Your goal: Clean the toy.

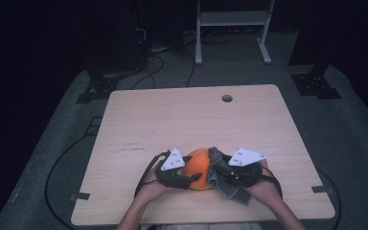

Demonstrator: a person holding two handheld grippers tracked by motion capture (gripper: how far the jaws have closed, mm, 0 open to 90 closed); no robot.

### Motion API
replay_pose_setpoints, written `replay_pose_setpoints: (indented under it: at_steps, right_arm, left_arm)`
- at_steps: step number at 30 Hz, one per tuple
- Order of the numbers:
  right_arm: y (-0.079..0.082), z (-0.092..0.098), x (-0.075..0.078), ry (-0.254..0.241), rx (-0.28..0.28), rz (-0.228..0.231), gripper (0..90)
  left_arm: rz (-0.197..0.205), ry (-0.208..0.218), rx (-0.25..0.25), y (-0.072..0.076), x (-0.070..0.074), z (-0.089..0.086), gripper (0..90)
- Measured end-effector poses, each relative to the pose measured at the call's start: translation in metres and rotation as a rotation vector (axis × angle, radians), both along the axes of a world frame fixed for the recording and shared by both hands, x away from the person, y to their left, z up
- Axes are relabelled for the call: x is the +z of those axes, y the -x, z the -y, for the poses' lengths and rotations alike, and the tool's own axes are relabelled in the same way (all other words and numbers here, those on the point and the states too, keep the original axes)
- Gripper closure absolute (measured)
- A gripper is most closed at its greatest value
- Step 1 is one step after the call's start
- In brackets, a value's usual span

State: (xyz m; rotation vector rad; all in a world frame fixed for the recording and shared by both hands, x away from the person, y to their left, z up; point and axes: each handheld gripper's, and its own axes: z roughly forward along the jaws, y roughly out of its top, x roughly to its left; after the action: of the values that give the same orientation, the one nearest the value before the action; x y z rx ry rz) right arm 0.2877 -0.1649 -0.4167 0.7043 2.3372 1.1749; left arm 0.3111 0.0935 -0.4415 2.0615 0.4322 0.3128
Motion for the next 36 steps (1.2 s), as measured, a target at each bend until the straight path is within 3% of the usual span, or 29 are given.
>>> replay_pose_setpoints:
  at_steps: [3,6,10,13,16,18,22,24,26,27,30,32,34,36]
  right_arm:
    - [0.000,0.001,-0.002,-0.006,-0.002,0.001,66.6]
    - [-0.002,0.009,-0.004,-0.018,-0.006,-0.019,70.2]
    - [-0.010,0.026,-0.012,-0.034,-0.074,-0.074,71.4]
    - [-0.012,0.035,-0.019,-0.007,-0.123,-0.097,72.1]
    - [-0.007,0.033,-0.011,-0.034,-0.107,-0.071,72.4]
    - [-0.003,0.024,0.000,-0.070,-0.056,-0.039,72.4]
    - [0.002,0.006,0.004,-0.012,-0.013,0.012,72.4]
    - [-0.002,0.010,-0.002,-0.013,-0.027,-0.001,72.4]
    - [-0.007,0.019,-0.009,-0.021,-0.061,-0.033,72.4]
    - [-0.008,0.022,-0.011,-0.023,-0.071,-0.044,72.4]
    - [-0.012,0.033,-0.016,-0.010,-0.105,-0.070,72.4]
    - [-0.013,0.036,-0.017,0.005,-0.121,-0.074,72.5]
    - [-0.009,0.036,-0.009,-0.013,-0.117,-0.051,72.7]
    - [0.001,0.031,0.005,-0.064,-0.072,-0.020,72.9]
  left_arm:
    - [-0.002,0.009,-0.007,-0.001,0.000,-0.002,31.7]
    - [-0.009,0.020,-0.008,-0.002,0.000,-0.004,31.7]
    - [-0.028,0.037,0.001,-0.004,0.000,-0.007,31.8]
    - [-0.024,0.037,-0.001,-0.004,0.000,-0.007,31.9]
    - [-0.022,0.045,0.001,-0.005,-0.001,-0.005,32.2]
    - [-0.007,0.038,-0.007,-0.003,-0.001,-0.003,32.7]
    - [0.000,0.021,-0.020,-0.002,0.000,-0.002,32.8]
    - [-0.006,0.033,-0.014,-0.001,0.004,-0.004,30.0]
    - [-0.019,0.044,0.003,-0.001,0.010,-0.007,17.7]
    - [-0.020,0.056,0.011,-0.001,0.013,-0.009,16.6]
    - [-0.031,0.043,0.013,-0.003,0.013,-0.014,22.0]
    - [-0.044,0.045,0.006,-0.005,0.008,-0.014,32.1]
    - [-0.047,0.057,0.011,-0.006,0.007,-0.014,36.2]
    - [-0.035,0.086,0.017,-0.006,0.007,-0.011,39.6]
